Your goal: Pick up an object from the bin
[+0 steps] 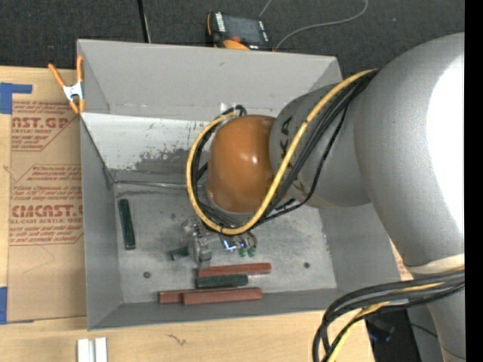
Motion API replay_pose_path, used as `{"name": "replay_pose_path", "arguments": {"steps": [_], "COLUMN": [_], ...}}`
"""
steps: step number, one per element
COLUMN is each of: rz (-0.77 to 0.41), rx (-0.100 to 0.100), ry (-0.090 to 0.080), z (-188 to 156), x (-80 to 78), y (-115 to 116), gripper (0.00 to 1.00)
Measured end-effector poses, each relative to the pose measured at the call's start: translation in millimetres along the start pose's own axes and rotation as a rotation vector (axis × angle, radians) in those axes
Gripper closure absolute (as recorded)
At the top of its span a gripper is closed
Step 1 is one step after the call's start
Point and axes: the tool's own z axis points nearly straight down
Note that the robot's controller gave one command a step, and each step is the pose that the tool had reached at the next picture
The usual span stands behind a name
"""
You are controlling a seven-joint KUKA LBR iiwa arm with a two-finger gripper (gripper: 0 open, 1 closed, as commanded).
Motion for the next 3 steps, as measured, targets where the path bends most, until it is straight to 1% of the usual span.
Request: {"name": "replay_pose_path", "arguments": {"steps": [1, 2, 3], "rz": [-0.126, -0.293, -0.589], "rx": [0.000, 0.000, 0.001], "ry": [0.002, -0.007, -0.005], "z": [39.7, -87.0, -151.7], "x": [-22.4, -19.5, -14.8], "y": [19.9, 20.5, 11.4], "gripper": [1.00, 1.00, 1.00]}}
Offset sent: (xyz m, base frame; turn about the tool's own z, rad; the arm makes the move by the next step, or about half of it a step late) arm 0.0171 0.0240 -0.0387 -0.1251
